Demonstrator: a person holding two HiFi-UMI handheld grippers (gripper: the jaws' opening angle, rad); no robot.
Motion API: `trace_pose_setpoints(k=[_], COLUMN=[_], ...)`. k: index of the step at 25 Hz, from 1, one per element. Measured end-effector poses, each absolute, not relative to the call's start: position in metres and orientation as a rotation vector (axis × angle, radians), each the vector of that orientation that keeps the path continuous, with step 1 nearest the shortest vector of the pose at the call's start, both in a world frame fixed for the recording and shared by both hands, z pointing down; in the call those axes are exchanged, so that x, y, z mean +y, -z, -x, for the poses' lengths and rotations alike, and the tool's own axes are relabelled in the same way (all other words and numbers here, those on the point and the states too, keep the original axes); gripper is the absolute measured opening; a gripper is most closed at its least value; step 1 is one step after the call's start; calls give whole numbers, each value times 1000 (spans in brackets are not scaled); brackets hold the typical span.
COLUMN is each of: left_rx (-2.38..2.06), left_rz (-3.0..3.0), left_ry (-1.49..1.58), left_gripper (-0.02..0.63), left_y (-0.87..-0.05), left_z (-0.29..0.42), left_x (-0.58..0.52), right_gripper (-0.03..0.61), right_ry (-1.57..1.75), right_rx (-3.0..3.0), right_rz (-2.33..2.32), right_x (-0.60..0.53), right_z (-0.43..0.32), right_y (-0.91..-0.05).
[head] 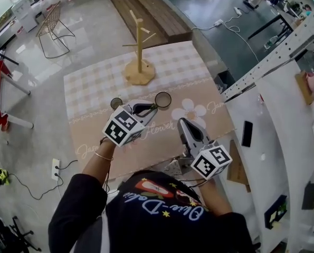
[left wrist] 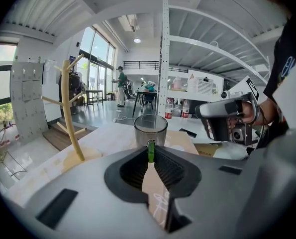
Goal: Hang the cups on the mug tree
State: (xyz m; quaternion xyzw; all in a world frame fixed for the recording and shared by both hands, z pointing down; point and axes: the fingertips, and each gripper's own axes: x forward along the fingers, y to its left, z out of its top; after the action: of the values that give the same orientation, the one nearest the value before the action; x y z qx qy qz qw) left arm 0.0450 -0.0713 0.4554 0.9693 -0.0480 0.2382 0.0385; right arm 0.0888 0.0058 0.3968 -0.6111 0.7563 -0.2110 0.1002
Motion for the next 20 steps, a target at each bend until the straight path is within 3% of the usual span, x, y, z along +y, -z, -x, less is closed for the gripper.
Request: trace_pose_setpoints(k=[20], left_rx=[-335], left_rz=[-2940], left_ry=[-692], left_gripper=[46], left_y=[-426], left_z=[-86], left_x=[-82], right_gripper=[11], right_ry=[595], right_rx=[2267], right_rz=[1664], right_x=[-20], right_z=[-149], right_y=[-375])
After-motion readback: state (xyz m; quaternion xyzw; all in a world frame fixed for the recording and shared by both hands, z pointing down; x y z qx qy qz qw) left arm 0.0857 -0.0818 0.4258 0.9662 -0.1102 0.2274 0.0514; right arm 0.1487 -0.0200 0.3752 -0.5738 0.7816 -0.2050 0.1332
